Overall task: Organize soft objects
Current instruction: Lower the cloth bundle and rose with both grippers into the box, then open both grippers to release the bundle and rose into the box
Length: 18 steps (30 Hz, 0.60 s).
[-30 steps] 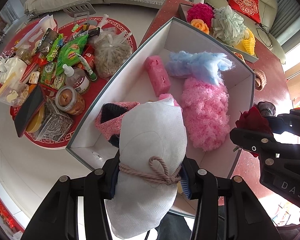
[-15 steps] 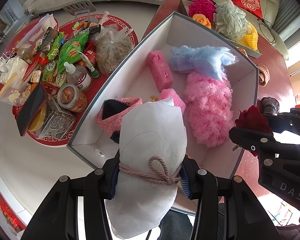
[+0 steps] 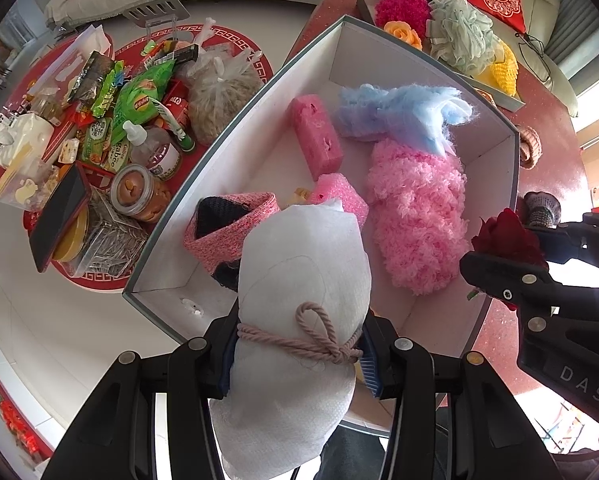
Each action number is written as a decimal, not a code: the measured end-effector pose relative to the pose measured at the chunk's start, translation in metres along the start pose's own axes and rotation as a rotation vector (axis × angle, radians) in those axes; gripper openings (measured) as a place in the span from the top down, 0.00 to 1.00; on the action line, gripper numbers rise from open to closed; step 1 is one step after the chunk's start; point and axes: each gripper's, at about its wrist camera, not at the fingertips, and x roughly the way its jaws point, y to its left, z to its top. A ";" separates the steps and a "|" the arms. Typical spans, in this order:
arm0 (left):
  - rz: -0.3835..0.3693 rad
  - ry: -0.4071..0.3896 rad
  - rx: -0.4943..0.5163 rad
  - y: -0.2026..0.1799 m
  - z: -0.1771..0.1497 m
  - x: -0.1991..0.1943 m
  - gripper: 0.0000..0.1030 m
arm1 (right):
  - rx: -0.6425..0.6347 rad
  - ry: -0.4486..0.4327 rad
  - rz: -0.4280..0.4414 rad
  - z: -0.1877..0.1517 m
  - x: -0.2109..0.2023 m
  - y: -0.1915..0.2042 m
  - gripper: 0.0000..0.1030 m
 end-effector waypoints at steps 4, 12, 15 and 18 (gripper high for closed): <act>-0.006 0.037 -0.023 0.002 0.000 0.007 0.32 | 0.000 0.020 0.006 0.001 0.004 -0.002 0.53; 0.088 -0.002 -0.011 -0.003 0.004 -0.004 0.00 | 0.064 -0.032 0.055 0.000 -0.008 -0.026 0.00; 0.103 -0.088 -0.013 -0.005 0.008 -0.025 0.00 | 0.075 -0.064 0.041 -0.001 -0.018 -0.029 0.01; 0.089 -0.061 -0.036 -0.004 0.014 -0.030 0.00 | 0.102 -0.098 0.046 -0.001 -0.029 -0.035 0.00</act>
